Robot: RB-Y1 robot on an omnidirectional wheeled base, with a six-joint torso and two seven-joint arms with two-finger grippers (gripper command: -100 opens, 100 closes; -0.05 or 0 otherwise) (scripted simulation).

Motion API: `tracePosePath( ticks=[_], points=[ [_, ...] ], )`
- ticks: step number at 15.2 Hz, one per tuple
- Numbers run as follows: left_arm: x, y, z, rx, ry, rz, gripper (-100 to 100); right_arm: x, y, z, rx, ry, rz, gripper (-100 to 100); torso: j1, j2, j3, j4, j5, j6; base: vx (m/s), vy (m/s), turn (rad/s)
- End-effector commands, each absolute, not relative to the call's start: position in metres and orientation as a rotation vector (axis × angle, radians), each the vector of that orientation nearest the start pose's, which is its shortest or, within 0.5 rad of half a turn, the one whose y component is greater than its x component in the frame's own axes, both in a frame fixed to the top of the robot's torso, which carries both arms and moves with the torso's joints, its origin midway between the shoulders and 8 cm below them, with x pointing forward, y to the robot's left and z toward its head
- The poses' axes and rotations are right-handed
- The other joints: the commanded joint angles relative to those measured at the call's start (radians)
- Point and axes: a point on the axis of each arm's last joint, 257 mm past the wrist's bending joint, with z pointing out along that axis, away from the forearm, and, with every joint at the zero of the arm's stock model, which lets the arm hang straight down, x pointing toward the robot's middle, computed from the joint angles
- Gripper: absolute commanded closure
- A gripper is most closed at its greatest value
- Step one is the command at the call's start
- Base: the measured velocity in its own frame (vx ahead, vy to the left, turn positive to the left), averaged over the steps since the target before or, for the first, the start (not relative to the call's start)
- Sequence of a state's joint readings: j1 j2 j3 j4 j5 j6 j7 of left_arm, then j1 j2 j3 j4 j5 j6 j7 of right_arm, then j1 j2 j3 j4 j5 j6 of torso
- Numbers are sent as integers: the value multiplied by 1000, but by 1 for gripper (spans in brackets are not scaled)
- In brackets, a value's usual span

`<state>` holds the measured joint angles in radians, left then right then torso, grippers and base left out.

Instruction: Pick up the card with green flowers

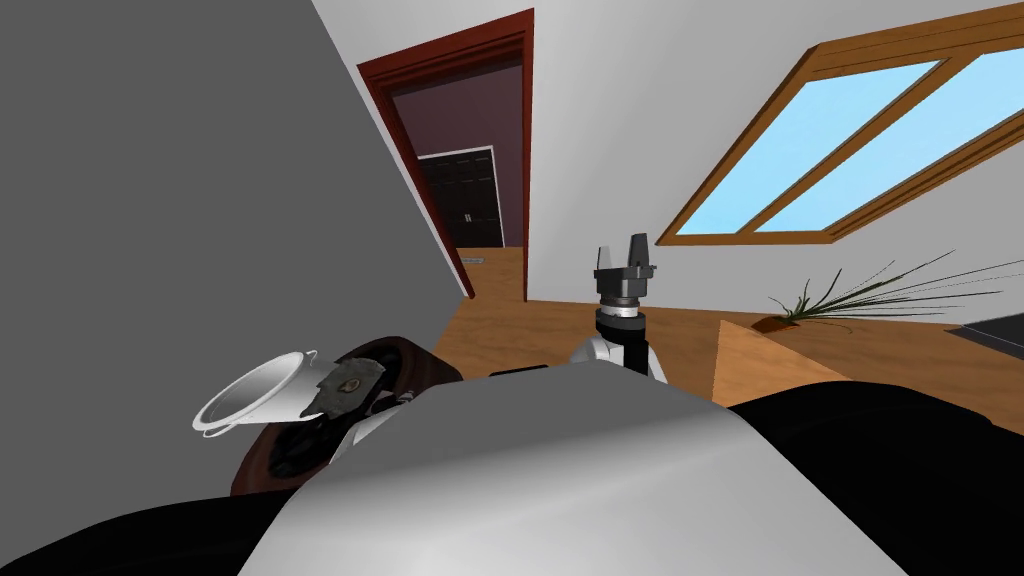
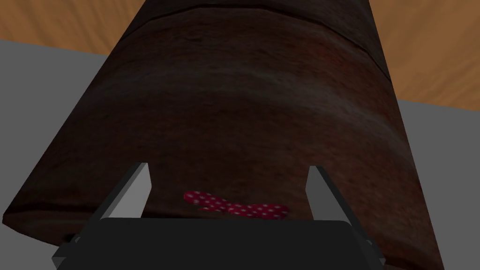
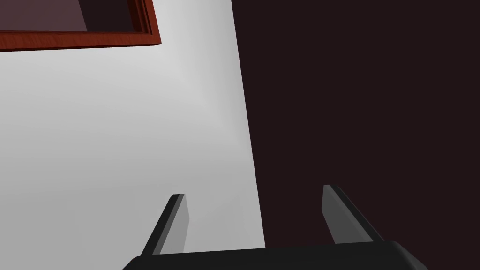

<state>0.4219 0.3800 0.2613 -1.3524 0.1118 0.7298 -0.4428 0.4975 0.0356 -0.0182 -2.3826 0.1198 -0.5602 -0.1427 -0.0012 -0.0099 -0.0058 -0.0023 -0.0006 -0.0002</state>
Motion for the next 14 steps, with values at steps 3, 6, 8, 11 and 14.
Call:
tracePosePath(
  ticks=[3,6,8,11,14],
  points=[
    [135,569,-527,-1720,2070,340,-100,311,-265,79,519,513,1374,0,-2,0,0,0,0,0,84,-69,48],
    [135,568,-537,-1725,2064,339,-100,311,-265,79,519,513,1374,0,4,6,3,1,1,0,4,23,-8],
    [136,566,-544,-1726,2061,335,-100,311,-265,79,519,513,1374,0,7,8,4,2,2,0,-14,59,-11],
    [136,566,-545,-1726,2061,334,100,311,-265,79,519,514,1374,0,7,8,5,2,2,0,-10,35,-7],
    [136,566,-545,-1724,2062,335,100,311,-265,79,519,513,1374,0,5,8,5,2,1,0,-1,2,1]
  ],
)
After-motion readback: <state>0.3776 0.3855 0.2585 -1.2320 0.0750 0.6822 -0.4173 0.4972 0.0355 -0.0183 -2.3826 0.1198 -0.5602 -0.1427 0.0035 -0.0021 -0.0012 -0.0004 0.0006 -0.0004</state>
